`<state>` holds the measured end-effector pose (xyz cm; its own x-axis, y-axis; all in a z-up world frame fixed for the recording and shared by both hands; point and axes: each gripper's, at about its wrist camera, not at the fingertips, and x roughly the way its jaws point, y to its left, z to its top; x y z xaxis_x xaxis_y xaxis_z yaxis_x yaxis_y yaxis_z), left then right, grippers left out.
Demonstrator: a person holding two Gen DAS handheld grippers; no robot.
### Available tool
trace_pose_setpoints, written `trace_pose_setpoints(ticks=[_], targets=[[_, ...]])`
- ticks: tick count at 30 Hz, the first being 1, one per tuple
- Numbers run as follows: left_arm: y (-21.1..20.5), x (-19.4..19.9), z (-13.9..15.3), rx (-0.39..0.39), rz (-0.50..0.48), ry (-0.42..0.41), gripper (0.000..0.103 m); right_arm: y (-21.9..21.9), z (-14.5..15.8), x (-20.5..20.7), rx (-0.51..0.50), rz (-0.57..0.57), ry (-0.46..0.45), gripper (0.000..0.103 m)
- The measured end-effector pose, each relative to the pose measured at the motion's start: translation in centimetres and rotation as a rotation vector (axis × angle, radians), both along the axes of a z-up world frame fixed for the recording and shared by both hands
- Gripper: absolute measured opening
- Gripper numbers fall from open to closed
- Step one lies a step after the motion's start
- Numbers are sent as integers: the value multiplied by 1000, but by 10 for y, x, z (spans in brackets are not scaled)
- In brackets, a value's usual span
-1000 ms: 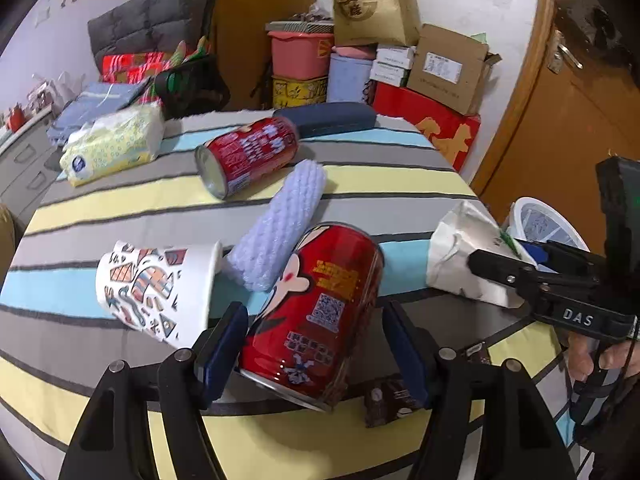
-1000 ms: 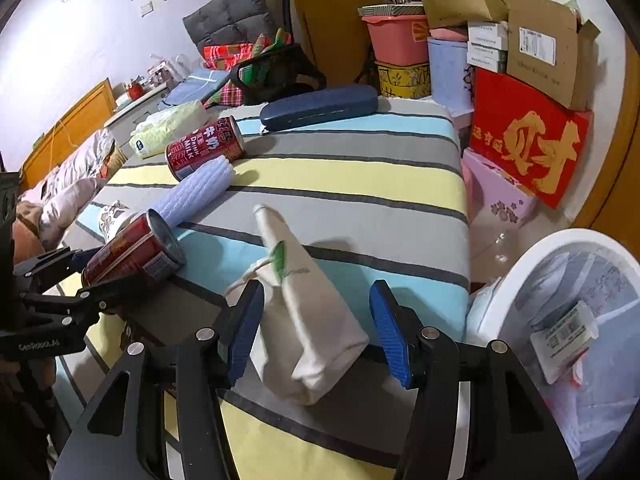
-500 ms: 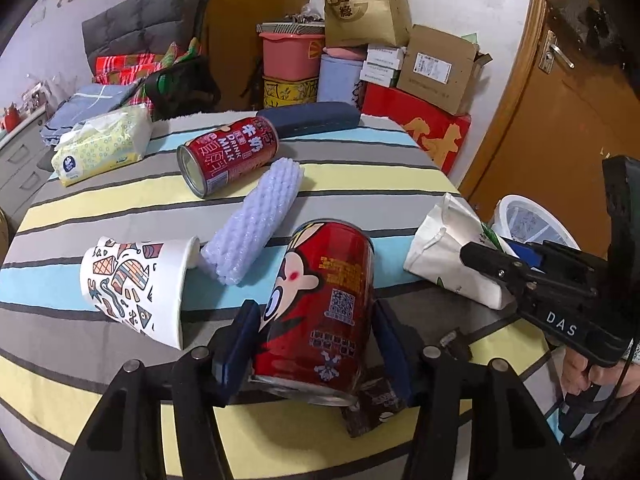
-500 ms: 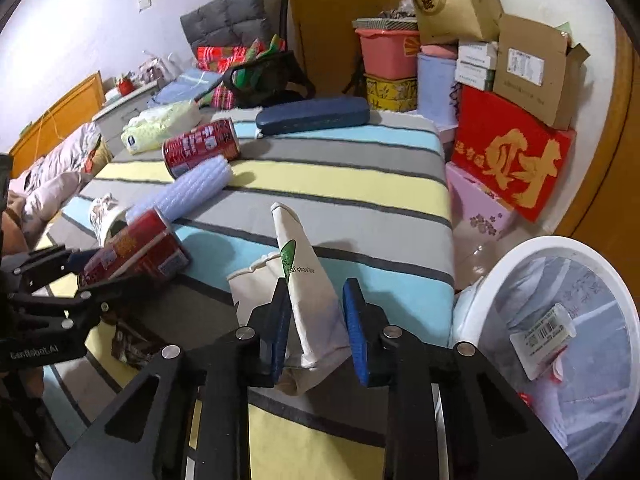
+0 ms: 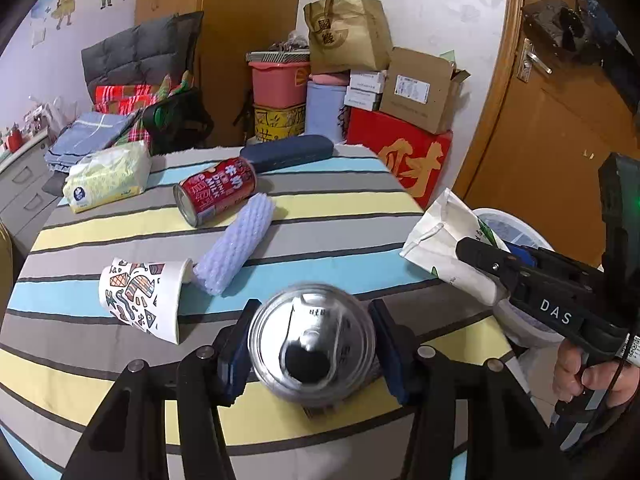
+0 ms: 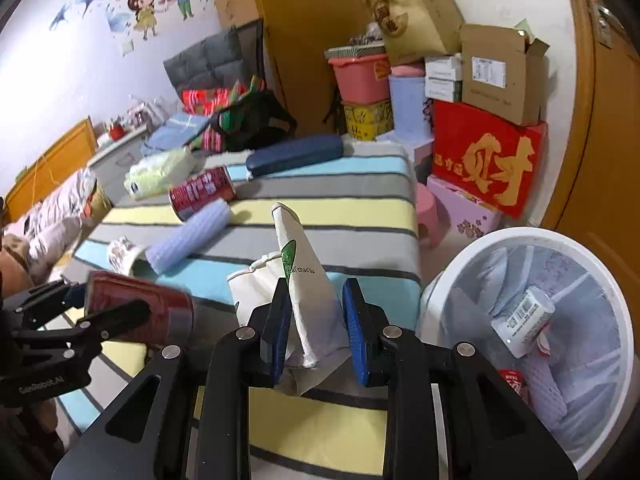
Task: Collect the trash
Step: 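Carry the cloth bag and red can over the wastebasket with both tools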
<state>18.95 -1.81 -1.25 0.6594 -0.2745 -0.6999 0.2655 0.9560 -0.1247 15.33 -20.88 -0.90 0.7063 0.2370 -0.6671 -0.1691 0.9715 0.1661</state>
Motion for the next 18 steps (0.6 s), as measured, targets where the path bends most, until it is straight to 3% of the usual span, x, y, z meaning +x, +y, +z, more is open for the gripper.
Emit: trace_pose_setpoints(ticks=[18], targets=[[-52, -31, 36, 0, -95, -83, 53, -37, 24, -32, 33, -113, -87, 27]])
